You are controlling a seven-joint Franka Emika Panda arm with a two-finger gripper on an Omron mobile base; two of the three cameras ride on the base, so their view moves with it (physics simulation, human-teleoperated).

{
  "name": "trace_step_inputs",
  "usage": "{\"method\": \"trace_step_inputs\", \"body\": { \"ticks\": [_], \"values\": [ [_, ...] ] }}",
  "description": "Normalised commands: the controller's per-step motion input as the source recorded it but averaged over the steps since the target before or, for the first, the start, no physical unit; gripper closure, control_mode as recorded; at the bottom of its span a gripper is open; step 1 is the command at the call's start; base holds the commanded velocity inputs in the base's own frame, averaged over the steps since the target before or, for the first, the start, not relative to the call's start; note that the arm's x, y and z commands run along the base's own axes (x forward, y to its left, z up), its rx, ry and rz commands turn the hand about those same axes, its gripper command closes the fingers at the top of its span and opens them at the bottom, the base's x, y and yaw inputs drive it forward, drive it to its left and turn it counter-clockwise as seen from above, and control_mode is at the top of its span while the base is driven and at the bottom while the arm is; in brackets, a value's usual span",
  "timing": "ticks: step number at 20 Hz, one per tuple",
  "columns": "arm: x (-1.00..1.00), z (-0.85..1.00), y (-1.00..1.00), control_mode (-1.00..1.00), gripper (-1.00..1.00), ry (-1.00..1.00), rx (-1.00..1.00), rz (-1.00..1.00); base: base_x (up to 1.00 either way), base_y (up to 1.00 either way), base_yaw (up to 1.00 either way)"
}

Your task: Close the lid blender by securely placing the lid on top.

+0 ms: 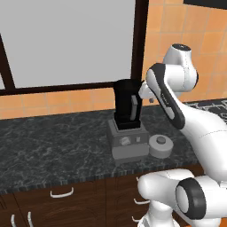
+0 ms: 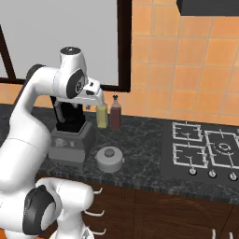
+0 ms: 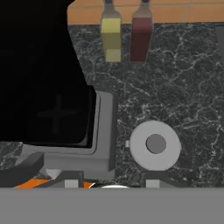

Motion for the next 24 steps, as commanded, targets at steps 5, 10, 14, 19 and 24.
{"method": "trace_step_inputs", "body": {
  "ticks": [5,10,14,19,24],
  "values": [
    [-0.02,-0.01,-0.47,-1.0,-1.0,0.0,0.0,0.0,0.0,0.0,0.0],
    [-0.13,-0.11,-1.0,-1.0,-1.0,0.0,0.0,0.06,0.0,0.0,0.0],
    [-0.1,-0.21,-0.88,-1.0,-1.0,-0.02,0.0,0.29,0.0,0.0,0.0],
    [-0.11,-0.39,-0.56,-1.0,-1.0,-0.05,0.0,0.51,0.0,0.0,0.0],
    [0.0,-0.38,-0.21,-1.0,-1.0,-0.05,0.02,0.55,0.0,0.0,0.0]
  ]
}}
